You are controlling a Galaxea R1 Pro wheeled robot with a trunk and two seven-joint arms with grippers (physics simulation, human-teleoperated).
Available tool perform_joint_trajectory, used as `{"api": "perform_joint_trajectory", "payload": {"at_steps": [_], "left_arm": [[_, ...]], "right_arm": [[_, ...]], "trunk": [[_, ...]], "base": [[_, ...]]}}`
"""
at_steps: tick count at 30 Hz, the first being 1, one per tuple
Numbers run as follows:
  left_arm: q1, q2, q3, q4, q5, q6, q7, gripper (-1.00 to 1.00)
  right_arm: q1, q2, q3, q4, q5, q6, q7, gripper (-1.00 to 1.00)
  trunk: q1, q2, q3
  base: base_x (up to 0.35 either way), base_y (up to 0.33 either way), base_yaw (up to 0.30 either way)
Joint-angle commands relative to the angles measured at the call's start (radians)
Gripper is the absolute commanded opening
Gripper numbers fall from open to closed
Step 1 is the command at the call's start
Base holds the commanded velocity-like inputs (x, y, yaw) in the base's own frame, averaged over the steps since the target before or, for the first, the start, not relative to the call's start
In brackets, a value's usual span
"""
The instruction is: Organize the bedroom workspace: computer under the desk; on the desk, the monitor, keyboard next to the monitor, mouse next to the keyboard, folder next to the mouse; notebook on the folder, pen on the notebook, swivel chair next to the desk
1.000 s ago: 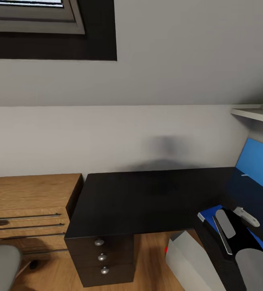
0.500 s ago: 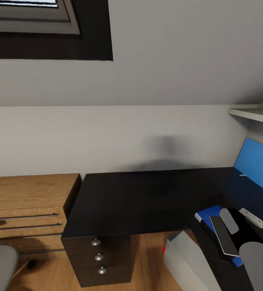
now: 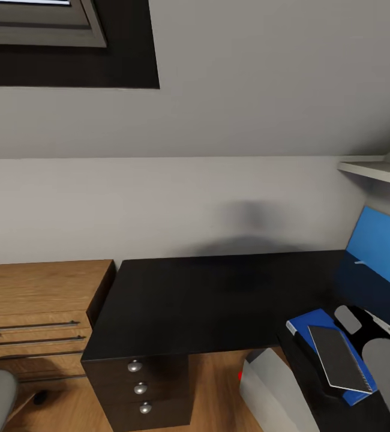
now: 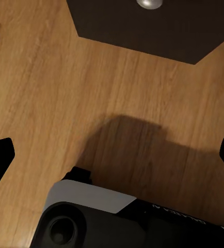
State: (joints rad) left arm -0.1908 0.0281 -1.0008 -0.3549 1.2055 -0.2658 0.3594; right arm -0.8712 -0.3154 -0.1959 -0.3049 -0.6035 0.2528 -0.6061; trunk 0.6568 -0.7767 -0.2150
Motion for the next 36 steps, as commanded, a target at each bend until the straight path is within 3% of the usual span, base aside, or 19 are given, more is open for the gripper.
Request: {"api": "perform_joint_trajectory", "payload": {"at_steps": [1, 11, 17, 36], "left_arm": [[-0.001, 0.001, -0.009, -0.003, 0.008, -0.004, 0.006, 1.00], [-0.001, 0.003, 0.001, -0.005, 0.010, -0.024, 0.011, 1.00], [-0.001, 0.000, 0.001, -0.006, 0.012, -0.069, 0.012, 1.00], [-0.001, 0.000, -0.001, -0.006, 0.013, -0.073, 0.011, 1.00]], "right_arm": [[-0.004, -0.001, 0.000, 0.005, -0.004, 0.006, 0.000, -1.00], [-0.022, -0.012, 0.000, 0.036, -0.004, 0.078, 0.015, -1.00], [-0.023, -0.011, 0.000, 0.038, -0.004, 0.080, 0.015, -1.00], [-0.023, 0.003, 0.001, 0.037, 0.001, 0.073, 0.017, -1.00]], "trunk": [[0.000, -0.001, -0.002], [0.000, -0.001, -0.002], [0.023, -0.043, -0.020], [0.096, -0.176, -0.080]], "base": [[0.003, -0.002, 0.000], [0.000, 0.000, 0.000], [0.000, 0.000, 0.000], [0.000, 0.000, 0.000]]}}
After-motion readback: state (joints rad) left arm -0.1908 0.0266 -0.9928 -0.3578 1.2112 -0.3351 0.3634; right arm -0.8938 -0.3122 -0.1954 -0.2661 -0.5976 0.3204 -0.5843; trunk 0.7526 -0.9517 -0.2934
